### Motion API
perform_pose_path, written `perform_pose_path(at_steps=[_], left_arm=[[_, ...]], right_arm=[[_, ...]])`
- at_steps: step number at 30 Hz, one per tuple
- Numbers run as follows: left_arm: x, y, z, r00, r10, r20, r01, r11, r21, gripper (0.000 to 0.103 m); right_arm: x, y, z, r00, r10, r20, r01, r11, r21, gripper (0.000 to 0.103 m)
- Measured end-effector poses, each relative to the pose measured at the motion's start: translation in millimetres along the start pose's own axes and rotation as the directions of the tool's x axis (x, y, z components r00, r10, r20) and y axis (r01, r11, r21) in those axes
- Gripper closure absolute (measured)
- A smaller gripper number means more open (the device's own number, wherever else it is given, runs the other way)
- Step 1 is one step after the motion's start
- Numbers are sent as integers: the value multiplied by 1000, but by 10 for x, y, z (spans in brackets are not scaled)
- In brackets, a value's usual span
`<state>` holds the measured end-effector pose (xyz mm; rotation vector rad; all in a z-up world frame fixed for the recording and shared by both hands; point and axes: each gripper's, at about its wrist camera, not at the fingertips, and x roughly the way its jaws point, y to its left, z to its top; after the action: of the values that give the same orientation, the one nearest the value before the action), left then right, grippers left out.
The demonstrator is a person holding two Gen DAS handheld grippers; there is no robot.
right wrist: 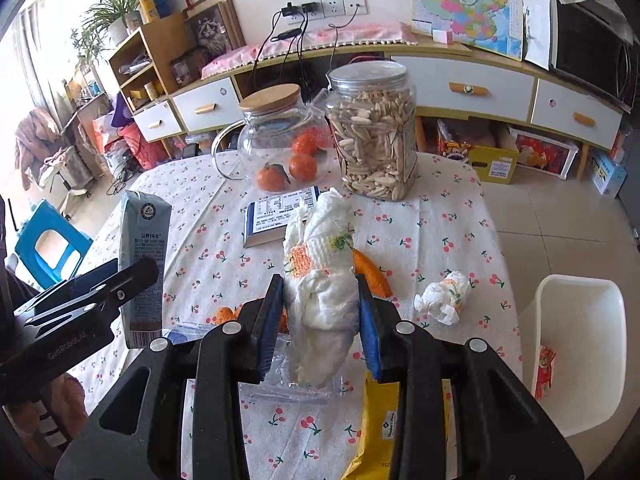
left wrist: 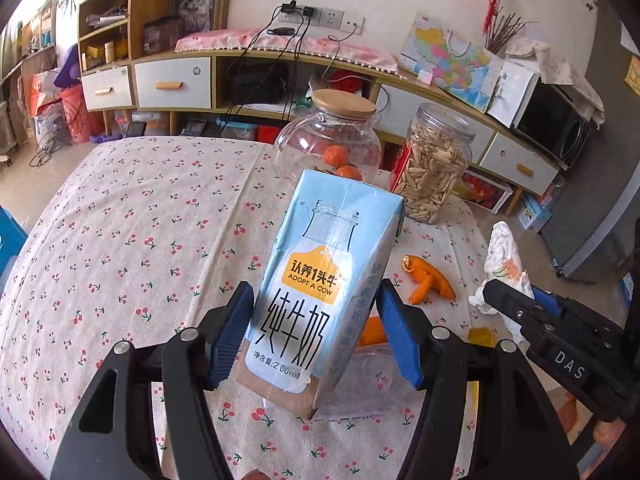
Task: Collect trash
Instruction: 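Lift the milk carton and the tissue off the table with both grippers, then carry both items over the white bin while the right gripper releases the tissue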
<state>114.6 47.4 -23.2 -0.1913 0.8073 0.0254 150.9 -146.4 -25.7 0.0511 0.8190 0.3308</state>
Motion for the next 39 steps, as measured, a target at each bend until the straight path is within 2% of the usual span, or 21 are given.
perform_pose_path(at_steps=[4, 10, 21, 28, 34, 39], left_arm=[[-33, -1, -5, 999, 19, 28, -19, 1000, -7, 40], [-102, -30, -16, 996, 41, 75, -41, 999, -12, 40], [-247, -195, -13, 984, 70, 164, -69, 998, -13, 40], [-317, -421, -39, 979, 64, 195, -65, 998, -2, 40], [-333, -648, -64, 980, 28, 196, -26, 1000, -16, 40], [-330, -918, -82, 981, 3, 191, -7, 1000, 18, 40]], right_arm=[[-61, 63, 2, 996, -43, 73, 45, 999, -27, 70], [-189, 111, -2, 980, -101, 172, 111, 993, -48, 70], [-354, 31, -4, 947, -182, 264, 193, 981, -18, 70], [-537, -82, -40, 913, -258, 315, 271, 963, 0, 70], [-722, -278, -78, 880, -326, 346, 334, 942, 36, 69], [-851, -554, -128, 849, -407, 339, 402, 911, 87, 69]])
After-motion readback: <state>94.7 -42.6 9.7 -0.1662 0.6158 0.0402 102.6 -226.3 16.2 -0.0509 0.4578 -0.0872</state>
